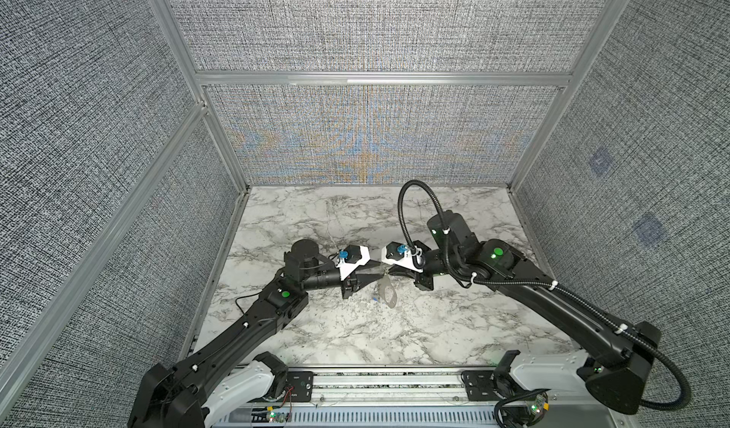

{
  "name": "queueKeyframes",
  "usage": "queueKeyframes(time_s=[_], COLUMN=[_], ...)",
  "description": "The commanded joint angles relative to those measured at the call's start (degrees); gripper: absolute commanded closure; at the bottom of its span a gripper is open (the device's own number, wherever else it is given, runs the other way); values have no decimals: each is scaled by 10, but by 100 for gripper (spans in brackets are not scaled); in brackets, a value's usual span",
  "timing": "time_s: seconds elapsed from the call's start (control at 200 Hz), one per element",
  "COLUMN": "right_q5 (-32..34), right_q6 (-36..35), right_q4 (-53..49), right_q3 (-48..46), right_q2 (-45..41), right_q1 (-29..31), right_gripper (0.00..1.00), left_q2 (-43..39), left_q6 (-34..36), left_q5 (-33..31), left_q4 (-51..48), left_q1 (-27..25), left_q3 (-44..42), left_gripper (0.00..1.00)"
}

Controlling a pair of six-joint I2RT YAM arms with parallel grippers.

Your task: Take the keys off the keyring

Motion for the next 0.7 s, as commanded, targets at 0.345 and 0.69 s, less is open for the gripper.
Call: queueKeyframes(time_s=[0.345, 0.69], right_q5=[-41, -47], right_q6=[25, 68], right_q4=[-14, -30], right_q3=[11, 34], right_q2=[15, 24], right_q1=[0, 1], right_gripper=[100, 100], left_q2=[-59, -77], left_q6=[101, 148], left_q5=[-95, -130], left_q4=[-15, 21], left_q1=[-1, -32], left_q3=[-49, -75], left_gripper=[61, 64])
